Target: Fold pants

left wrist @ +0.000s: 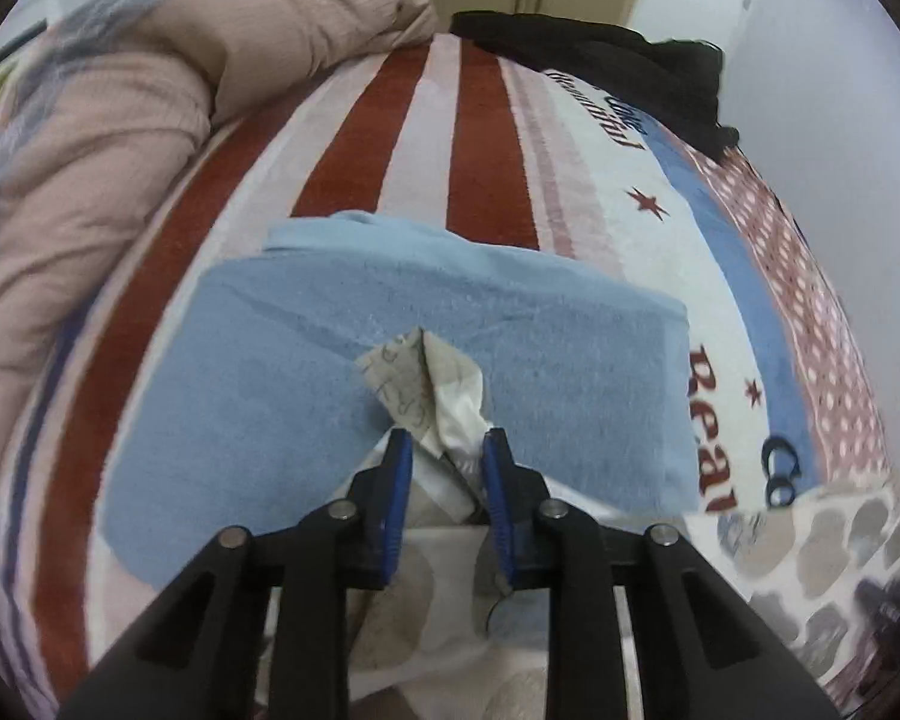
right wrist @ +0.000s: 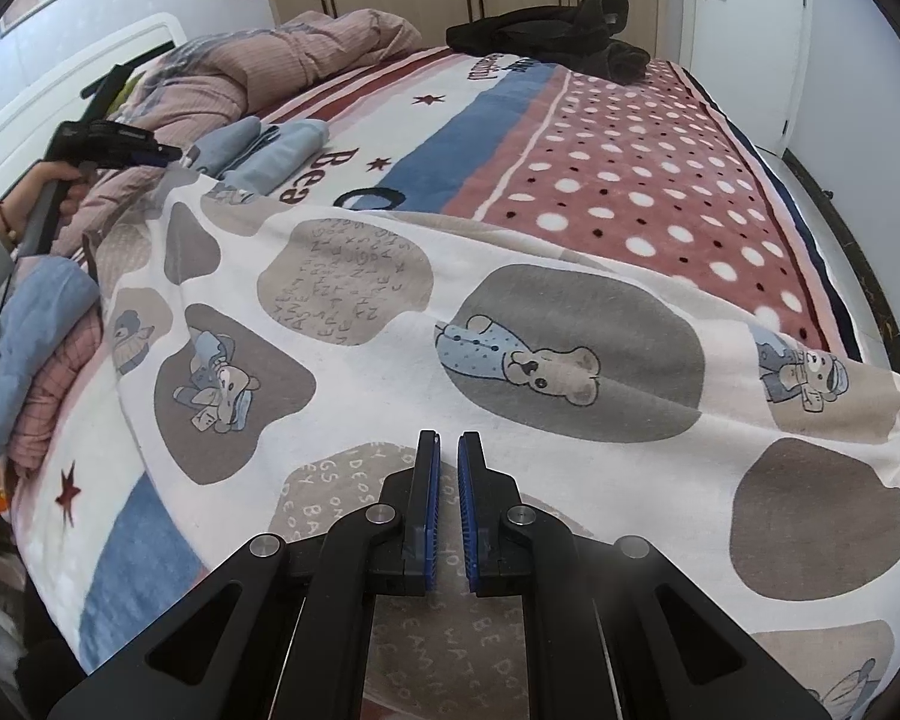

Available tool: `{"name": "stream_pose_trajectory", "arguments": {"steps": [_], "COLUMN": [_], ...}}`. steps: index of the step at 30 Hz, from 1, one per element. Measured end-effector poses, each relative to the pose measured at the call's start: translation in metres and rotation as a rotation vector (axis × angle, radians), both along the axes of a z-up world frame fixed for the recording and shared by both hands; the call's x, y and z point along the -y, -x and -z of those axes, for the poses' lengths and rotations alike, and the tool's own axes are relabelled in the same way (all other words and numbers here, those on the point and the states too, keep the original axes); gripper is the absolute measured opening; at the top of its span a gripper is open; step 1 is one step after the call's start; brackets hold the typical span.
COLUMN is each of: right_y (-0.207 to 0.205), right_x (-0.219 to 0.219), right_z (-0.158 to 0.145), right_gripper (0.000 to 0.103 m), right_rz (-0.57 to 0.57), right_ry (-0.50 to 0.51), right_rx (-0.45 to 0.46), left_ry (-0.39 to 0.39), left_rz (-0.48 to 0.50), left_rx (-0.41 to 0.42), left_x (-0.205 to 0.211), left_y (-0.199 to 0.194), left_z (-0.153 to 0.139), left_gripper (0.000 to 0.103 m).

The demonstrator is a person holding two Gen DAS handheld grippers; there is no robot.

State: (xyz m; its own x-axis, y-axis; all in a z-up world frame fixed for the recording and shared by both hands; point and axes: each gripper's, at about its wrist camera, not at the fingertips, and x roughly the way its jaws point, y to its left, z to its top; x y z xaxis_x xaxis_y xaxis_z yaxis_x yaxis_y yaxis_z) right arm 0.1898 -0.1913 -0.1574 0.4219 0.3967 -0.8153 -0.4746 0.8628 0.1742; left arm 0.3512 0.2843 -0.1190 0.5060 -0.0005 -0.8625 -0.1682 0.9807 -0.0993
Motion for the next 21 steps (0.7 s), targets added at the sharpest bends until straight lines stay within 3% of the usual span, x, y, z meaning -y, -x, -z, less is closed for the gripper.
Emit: {"name": "stream_pose_trajectory", "arguments": {"steps": [4,7,12,15,17,21], "right_y": [0.0,0.001,0.003,-0.001,-0.003,-0.005], "right_x": [-0.002,-0.003,-0.007,-0.014,-0.019,-0.034], "right_z": [0.003,0.003,0.003,0.002,0.002,0.005], "right_gripper": [0.003,0.003,0.003,0.003,0.011,0.011], "right_rz": [0.003,0.001,-0.007,-0.015,-0.015,-0.032], "right_ry": [-0.013,-0.028,-0.013,-0.005,-0.026,-0.049], "right_rx": [-0.008,-0.011,-0.006,0.0,0.003,-0.001], "left_ry": [-0.086,-0.204,-0.166,-0.176,-0.197,-0.243], "left_rz": [0.065,0.056,0.007,0.098,0.166,0.206], "left_rx": [-0.037,-0.08,-0.064,-0.092,-0.102,-0.096], "left_x": [0.008,0.01,-0.006,0.007,0.02,0.035], "left_y": [0.006,0.006,0.014,0.017,0.02,0.023], "left_z": [0.001,0.011,0.018,0.028,0.036,0.04], "left_gripper": [0.026,0.026,0.026,0.026,0.026,0.027]}}
